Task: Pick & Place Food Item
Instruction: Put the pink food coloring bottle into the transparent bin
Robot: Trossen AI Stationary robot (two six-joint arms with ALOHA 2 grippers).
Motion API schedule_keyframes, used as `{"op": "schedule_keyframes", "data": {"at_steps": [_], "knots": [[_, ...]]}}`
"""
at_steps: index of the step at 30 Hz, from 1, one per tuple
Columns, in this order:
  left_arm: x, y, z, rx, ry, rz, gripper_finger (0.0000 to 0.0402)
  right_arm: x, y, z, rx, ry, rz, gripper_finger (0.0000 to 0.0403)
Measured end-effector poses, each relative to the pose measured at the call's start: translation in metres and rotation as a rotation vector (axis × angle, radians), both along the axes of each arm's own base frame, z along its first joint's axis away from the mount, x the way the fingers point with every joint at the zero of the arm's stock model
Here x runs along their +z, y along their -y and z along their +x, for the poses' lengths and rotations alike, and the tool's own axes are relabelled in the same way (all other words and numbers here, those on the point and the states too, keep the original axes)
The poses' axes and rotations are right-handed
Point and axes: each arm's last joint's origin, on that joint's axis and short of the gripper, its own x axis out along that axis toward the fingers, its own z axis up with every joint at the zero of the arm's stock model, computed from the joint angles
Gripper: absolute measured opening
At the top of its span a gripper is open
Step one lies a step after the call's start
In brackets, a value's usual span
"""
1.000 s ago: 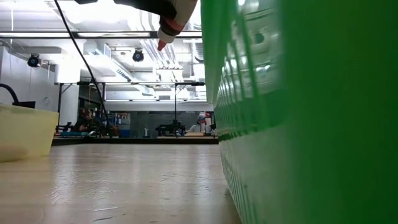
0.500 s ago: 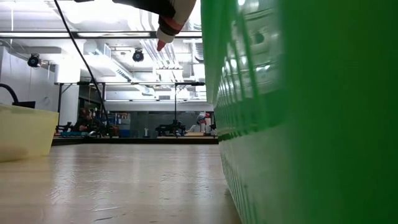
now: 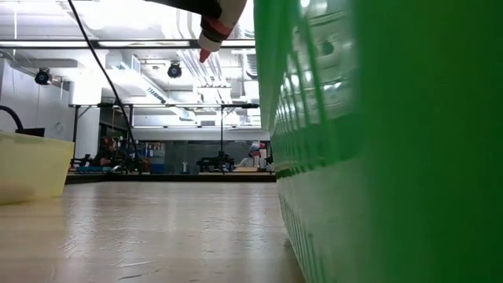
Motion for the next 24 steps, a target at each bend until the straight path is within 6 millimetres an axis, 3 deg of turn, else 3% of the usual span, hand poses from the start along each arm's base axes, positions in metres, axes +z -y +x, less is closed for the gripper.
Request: {"op": "schedule_keyframes", "data": {"at_steps": [5, 8, 17, 24], "knots": [[0.001, 0.000, 0.000, -0.019, 0.000, -0.013, 0.0130, -0.002, 0.000, 0.000, -0.002, 0.009, 0.003, 0.0125], [0.002, 0.001, 0.001, -0.028, 0.010, -0.021, 0.0153, -0.002, 0.000, 0.000, -0.002, 0.013, 0.005, 0.0125], [0.005, 0.000, -0.004, -0.069, -0.019, -0.051, 0.0162, -0.002, 0.000, 0.000, 0.009, 0.007, 0.008, 0.0125], [0.041, -0.010, -0.032, -0.018, 0.086, -0.140, 0.0162, -0.004, 0.003, -0.001, -0.056, 0.013, -0.038, 0.0125]]}}
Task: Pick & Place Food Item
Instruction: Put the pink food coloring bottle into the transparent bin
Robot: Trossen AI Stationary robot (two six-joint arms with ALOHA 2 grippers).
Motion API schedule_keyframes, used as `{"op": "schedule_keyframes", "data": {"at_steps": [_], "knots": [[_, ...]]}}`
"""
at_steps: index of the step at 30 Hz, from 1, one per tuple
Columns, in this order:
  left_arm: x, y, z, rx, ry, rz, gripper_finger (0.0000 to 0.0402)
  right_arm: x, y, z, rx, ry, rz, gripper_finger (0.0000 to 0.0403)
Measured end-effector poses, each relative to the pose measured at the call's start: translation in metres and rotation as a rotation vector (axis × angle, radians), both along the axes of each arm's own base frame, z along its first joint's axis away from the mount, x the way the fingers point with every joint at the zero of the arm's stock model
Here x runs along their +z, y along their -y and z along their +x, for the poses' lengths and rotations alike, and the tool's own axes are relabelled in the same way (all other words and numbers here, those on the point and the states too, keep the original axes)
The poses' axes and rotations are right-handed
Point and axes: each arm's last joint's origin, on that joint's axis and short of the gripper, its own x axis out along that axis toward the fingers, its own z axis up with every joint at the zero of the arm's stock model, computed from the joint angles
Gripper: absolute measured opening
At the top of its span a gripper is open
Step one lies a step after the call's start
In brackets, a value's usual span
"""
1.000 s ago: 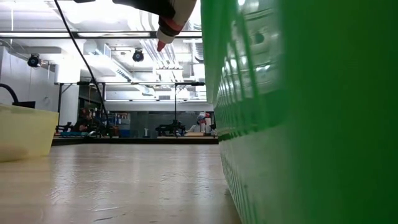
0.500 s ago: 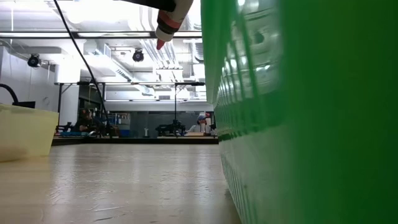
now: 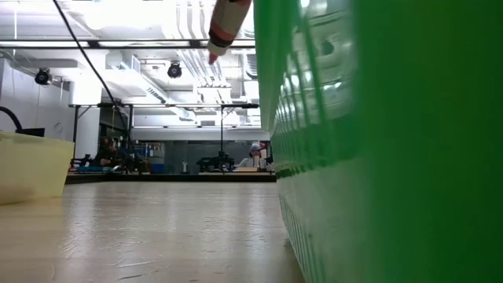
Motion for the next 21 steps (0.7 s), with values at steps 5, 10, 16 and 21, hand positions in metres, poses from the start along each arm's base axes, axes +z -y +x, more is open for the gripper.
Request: {"op": "schedule_keyframes", "data": {"at_steps": [5, 10, 16, 21], "knots": [[0.026, -0.007, -0.020, -0.004, 0.126, -0.132, 0.0162, -0.006, 0.001, -0.004, -0.063, 0.023, -0.035, 0.0124], [0.009, -0.012, -0.034, -0.027, 0.252, -0.212, 0.0163, -0.014, -0.009, -0.009, -0.096, 0.140, -0.083, 0.0123], [-0.021, -0.019, -0.049, -0.034, 0.480, -0.306, 0.0163, -0.015, -0.015, -0.030, 0.051, 0.405, -0.135, 0.0123], [-0.039, -0.023, -0.060, -0.064, 0.655, -0.412, 0.0163, -0.028, 0.000, -0.065, 0.267, 0.695, -0.161, 0.0123]]}}
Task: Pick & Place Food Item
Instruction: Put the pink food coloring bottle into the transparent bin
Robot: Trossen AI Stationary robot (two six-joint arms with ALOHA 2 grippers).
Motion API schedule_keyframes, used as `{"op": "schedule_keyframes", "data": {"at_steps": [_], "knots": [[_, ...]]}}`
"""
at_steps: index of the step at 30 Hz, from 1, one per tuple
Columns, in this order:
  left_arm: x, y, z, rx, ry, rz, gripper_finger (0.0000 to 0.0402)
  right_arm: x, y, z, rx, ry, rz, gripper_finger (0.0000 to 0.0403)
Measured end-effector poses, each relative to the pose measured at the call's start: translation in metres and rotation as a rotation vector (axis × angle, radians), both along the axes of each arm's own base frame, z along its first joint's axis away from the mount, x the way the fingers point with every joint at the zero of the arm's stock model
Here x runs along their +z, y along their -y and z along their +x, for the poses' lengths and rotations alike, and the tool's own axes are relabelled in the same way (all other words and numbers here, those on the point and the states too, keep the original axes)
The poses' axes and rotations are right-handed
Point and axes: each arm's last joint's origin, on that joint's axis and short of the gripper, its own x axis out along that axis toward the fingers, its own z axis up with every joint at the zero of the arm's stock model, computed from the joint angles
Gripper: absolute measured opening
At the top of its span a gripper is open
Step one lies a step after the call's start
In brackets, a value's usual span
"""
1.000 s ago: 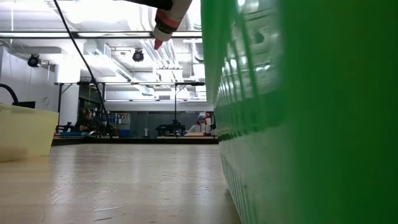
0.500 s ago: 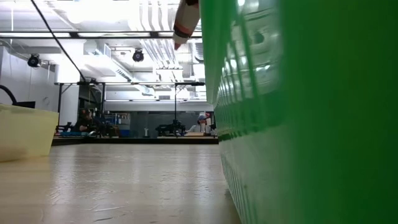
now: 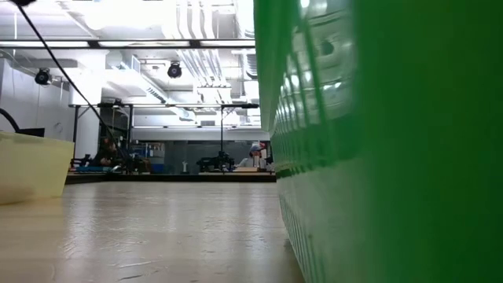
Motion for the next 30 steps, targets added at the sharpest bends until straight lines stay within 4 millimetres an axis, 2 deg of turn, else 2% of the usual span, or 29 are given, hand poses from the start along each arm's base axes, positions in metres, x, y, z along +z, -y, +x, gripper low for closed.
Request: {"op": "schedule_keyframes", "data": {"at_steps": [2, 5, 9, 15, 18, 23, 30], "knots": [[-0.006, 0.000, -0.003, -0.035, 0.066, -0.028, 0.0163, -0.008, 0.006, -0.002, 0.090, 0.008, -0.045, 0.0123], [-0.011, 0.000, -0.004, -0.070, 0.166, -0.061, 0.0163, -0.012, 0.015, 0.002, 0.160, 0.035, -0.019, 0.0123], [-0.025, 0.003, 0.004, -0.106, 0.155, -0.050, 0.0163, -0.007, 0.016, 0.007, 0.163, 0.054, -0.033, 0.0123], [-0.038, 0.006, 0.023, -0.109, 0.195, -0.089, 0.0163, 0.007, 0.011, 0.011, 0.198, 0.106, -0.089, 0.0123], [-0.045, 0.002, 0.032, -0.097, 0.253, -0.140, 0.0163, 0.011, 0.010, 0.013, 0.214, 0.127, -0.103, 0.0123], [-0.057, -0.005, 0.048, -0.173, 0.325, -0.233, 0.0163, 0.014, 0.009, 0.015, 0.213, 0.136, -0.131, 0.0123], [-0.052, 0.004, 0.084, -0.231, 0.343, -0.212, 0.0163, 0.016, 0.014, 0.018, 0.197, 0.144, -0.135, 0.0122]]}}
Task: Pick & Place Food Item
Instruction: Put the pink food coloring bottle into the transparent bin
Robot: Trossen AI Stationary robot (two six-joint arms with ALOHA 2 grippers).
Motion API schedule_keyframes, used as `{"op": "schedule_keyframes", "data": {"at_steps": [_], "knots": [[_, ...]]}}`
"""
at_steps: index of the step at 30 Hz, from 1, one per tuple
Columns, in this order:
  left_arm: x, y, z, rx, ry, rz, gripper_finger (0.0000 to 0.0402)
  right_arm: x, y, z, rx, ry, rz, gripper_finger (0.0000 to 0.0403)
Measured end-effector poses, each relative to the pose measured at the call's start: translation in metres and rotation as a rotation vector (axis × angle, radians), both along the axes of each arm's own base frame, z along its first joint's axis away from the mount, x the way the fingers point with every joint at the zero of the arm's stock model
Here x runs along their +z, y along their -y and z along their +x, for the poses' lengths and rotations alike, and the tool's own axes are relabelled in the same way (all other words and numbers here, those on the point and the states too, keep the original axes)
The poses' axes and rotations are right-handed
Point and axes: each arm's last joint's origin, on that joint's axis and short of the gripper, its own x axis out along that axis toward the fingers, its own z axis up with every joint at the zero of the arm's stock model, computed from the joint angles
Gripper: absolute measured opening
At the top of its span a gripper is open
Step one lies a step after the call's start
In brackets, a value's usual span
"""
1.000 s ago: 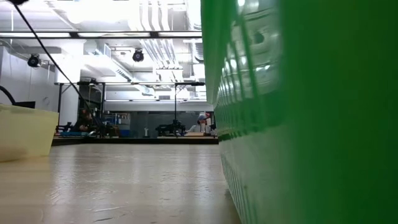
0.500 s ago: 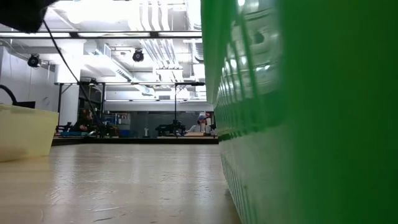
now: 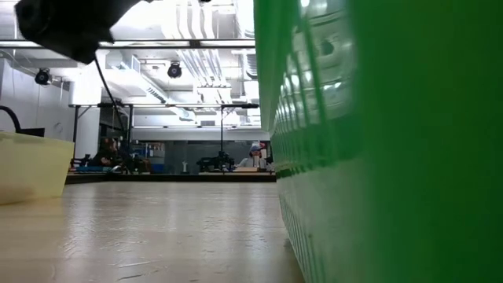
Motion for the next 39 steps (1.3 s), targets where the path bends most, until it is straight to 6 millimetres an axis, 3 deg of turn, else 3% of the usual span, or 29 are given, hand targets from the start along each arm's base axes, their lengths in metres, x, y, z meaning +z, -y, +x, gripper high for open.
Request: {"op": "schedule_keyframes", "data": {"at_steps": [14, 39], "knots": [[0.012, 0.013, 0.039, -0.069, 0.075, 0.024, 0.0163, 0.000, 0.003, 0.002, 0.005, 0.008, -0.006, 0.0121], [0.021, 0.016, 0.041, -0.158, 0.102, 0.039, 0.0163, -0.003, 0.004, 0.004, -0.003, -0.042, 0.047, 0.0121]]}}
